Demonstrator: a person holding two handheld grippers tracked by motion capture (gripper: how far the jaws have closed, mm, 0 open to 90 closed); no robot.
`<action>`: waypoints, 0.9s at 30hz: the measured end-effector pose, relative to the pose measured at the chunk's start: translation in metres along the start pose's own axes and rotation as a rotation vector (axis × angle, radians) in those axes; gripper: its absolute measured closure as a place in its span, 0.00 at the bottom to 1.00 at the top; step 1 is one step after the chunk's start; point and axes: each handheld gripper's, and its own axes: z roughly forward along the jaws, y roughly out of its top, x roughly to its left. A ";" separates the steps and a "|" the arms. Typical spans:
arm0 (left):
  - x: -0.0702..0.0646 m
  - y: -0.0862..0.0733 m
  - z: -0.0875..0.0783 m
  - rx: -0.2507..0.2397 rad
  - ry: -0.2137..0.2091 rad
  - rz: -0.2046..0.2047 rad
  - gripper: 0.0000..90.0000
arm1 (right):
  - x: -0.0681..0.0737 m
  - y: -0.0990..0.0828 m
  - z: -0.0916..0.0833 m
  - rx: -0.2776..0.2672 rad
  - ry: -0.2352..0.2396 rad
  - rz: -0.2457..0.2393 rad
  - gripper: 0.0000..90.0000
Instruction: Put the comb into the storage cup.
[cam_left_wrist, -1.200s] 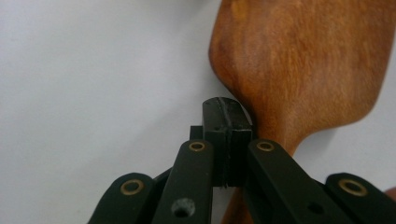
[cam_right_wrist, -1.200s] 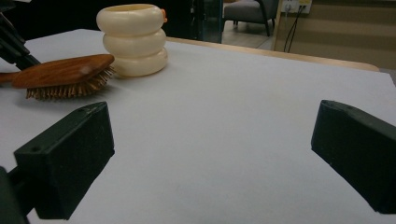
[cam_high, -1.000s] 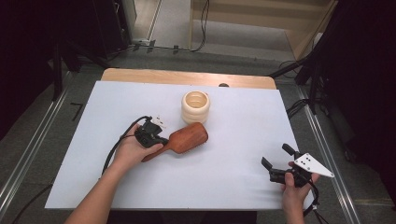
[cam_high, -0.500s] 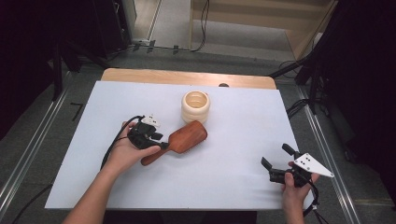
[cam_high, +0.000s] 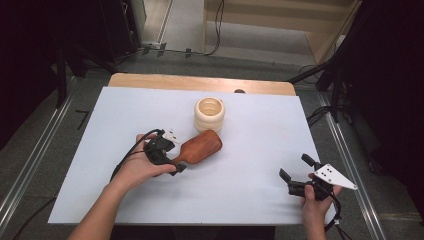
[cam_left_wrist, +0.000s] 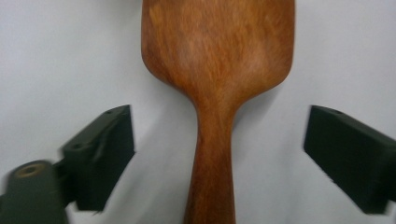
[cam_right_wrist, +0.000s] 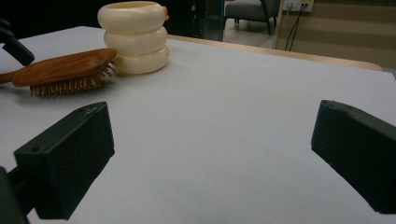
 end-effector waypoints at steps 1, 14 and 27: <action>0.000 0.000 0.001 0.008 -0.004 -0.001 0.32 | 0.000 0.000 0.000 0.001 0.000 0.002 0.00; -0.006 0.000 0.011 0.036 0.050 0.043 0.76 | 0.000 0.000 0.000 0.001 -0.001 0.000 0.00; -0.010 -0.009 0.010 -0.032 0.054 0.059 0.80 | 0.000 0.000 0.000 0.004 -0.001 0.000 0.00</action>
